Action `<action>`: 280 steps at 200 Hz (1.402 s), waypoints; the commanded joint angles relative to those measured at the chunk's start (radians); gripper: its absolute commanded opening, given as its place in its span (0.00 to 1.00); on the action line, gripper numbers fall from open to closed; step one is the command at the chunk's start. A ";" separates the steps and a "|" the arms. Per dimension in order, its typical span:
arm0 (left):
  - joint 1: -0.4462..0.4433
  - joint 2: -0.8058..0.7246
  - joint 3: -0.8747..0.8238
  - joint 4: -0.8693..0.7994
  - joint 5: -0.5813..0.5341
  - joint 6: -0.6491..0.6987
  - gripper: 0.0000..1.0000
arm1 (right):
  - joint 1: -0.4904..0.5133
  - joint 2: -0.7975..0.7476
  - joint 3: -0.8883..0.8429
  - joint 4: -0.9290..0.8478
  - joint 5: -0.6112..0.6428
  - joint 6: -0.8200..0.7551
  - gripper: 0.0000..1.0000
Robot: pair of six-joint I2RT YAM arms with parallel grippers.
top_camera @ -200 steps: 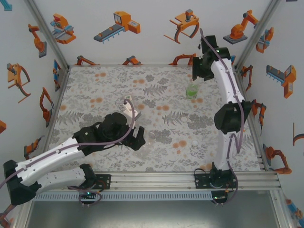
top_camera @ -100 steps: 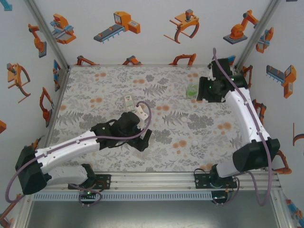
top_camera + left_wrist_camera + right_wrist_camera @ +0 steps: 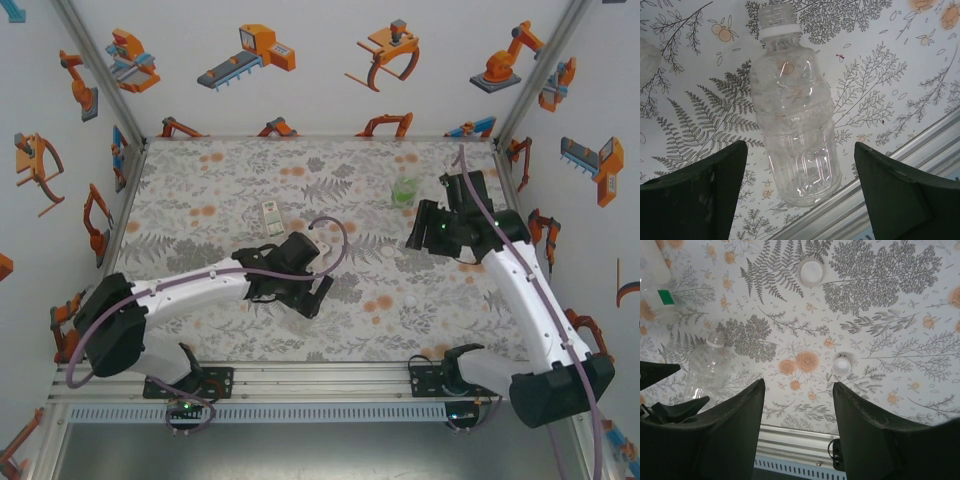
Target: Screw on the bottle caps
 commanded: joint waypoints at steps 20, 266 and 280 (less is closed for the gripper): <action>0.006 0.065 0.034 -0.025 0.032 -0.024 0.80 | 0.014 -0.059 -0.071 0.034 -0.020 0.061 0.54; -0.016 -0.017 -0.032 0.133 0.041 -0.039 0.34 | 0.070 -0.090 -0.059 0.053 -0.057 0.097 0.53; -0.019 -0.064 -0.041 0.165 0.046 -0.030 0.34 | 0.081 -0.092 -0.062 0.059 -0.061 0.101 0.53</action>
